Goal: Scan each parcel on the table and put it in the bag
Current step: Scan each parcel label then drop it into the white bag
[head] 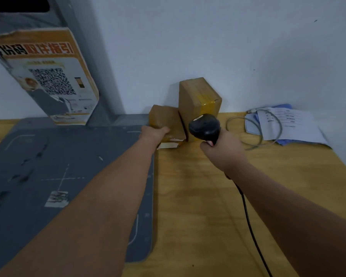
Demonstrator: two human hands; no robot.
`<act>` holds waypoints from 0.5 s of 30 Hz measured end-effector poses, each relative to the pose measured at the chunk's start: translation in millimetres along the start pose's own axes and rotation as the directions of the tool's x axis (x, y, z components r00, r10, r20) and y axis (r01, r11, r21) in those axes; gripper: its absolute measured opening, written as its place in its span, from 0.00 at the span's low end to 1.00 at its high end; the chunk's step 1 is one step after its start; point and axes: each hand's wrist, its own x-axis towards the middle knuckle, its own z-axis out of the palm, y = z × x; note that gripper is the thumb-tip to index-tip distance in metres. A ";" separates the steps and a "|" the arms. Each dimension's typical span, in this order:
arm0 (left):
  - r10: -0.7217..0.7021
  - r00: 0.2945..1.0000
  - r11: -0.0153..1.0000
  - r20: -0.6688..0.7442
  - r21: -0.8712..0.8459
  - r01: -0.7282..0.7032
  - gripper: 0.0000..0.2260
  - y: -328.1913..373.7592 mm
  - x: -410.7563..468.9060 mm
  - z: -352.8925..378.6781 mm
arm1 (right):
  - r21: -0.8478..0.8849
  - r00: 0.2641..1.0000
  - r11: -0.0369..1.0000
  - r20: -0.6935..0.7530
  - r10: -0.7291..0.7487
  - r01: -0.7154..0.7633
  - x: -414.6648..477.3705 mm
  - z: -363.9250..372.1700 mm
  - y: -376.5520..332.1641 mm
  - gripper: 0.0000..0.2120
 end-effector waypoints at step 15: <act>0.189 0.971 0.977 -0.146 0.123 -0.171 0.12 -46.1 -35.6 -0.7 | 0.074 0.999 0.996 0.024 0.048 -0.050 -43.9 11.8 -4.2 0.13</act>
